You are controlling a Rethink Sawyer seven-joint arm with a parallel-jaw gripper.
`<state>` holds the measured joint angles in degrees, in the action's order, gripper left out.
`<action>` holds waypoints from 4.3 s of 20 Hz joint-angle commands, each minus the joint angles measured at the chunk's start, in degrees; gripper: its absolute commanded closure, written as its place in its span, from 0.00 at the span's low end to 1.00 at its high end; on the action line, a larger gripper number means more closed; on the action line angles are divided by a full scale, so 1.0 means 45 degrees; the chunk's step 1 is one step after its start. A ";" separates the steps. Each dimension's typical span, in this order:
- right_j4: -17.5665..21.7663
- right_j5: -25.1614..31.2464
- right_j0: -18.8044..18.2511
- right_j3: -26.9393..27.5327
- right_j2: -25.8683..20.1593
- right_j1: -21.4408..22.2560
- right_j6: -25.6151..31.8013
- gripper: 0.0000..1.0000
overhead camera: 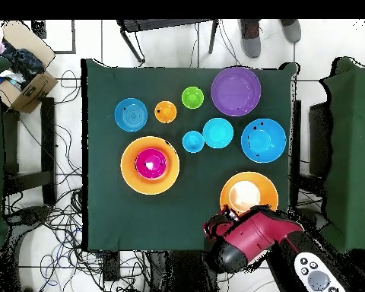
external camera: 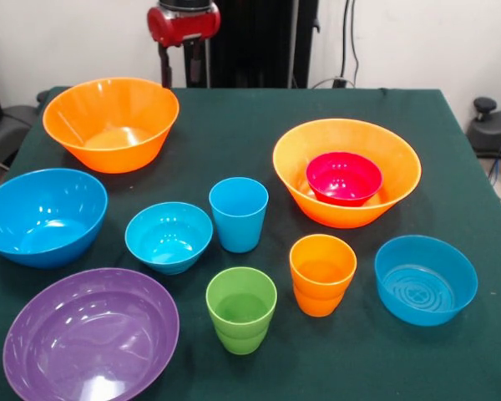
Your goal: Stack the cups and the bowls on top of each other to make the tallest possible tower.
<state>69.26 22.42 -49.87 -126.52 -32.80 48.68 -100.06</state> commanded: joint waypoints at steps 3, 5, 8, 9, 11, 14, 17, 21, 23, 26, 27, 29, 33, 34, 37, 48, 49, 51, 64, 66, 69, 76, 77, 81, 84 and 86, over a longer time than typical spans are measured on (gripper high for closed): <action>0.0510 -0.0430 -0.0112 0.0045 0.0134 -0.0128 0.0452 0.00; 0.0635 -0.0566 -0.0189 0.0056 0.0180 -0.0184 0.0376 0.00; 0.0864 -0.0694 -0.0067 0.0184 0.0295 -0.0269 0.0123 0.00; 0.0927 -0.0732 -0.0016 0.0228 0.0337 -0.0299 0.0038 0.00; 0.1027 -0.0837 0.0057 0.0273 0.0404 -0.0373 -0.0084 0.00; 0.1324 -0.1078 0.0356 0.0335 0.0662 -0.0454 -0.0510 0.00; 0.1687 -0.1378 0.0723 0.0414 0.1039 -0.0527 -0.1017 0.00; 0.2129 -0.1728 0.1114 0.0596 0.1501 -0.0649 -0.1411 0.00; 0.2290 -0.1945 0.1230 0.0719 0.1693 -0.0716 -0.1427 0.00; 0.2385 -0.2166 0.1220 0.0855 0.1845 -0.0800 -0.1224 0.00; 0.2395 -0.2232 0.1206 0.0894 0.1883 -0.0827 -0.1163 0.00; 0.2438 -0.2330 0.1251 0.0982 0.2007 -0.0860 -0.1133 0.00; 0.2454 -0.2513 0.1209 0.1070 0.2141 -0.0918 -0.0885 0.00; 0.2496 -0.2576 0.1249 0.1114 0.2215 -0.0943 -0.0923 0.00; 0.2607 -0.2789 0.1391 0.1274 0.2445 -0.1031 -0.1068 0.00; 0.2996 -0.4167 0.2491 0.1998 0.3923 -0.1577 -0.1673 0.00; 0.3011 -0.4324 0.2592 0.2080 0.4087 -0.1640 -0.1658 0.00; 0.3029 -0.4607 0.2821 0.2257 0.4395 -0.1801 -0.1575 0.00; 0.2413 -0.5708 0.3426 0.2759 0.5740 -0.2353 -0.0890 0.00; 0.2358 -0.5768 0.3562 0.2841 0.5917 -0.2381 -0.0852 0.00; 0.2318 -0.5881 0.3622 0.2903 0.6035 -0.2445 -0.0776 0.00; 0.2036 -0.6454 0.4041 0.3189 0.6610 -0.2838 -0.0720 0.00; 0.1964 -0.6598 0.4142 0.3250 0.6758 -0.2925 -0.0694 0.00; 0.1579 -0.7242 0.4550 0.3469 0.7392 -0.3329 -0.0492 0.00; 0.1121 -0.7810 0.4895 0.3629 0.7964 -0.3677 -0.0254 0.00; 0.0823 -0.8122 0.5082 0.3705 0.8274 -0.3882 -0.0155 0.00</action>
<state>76.66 -8.90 -30.02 -115.81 3.73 34.93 -100.07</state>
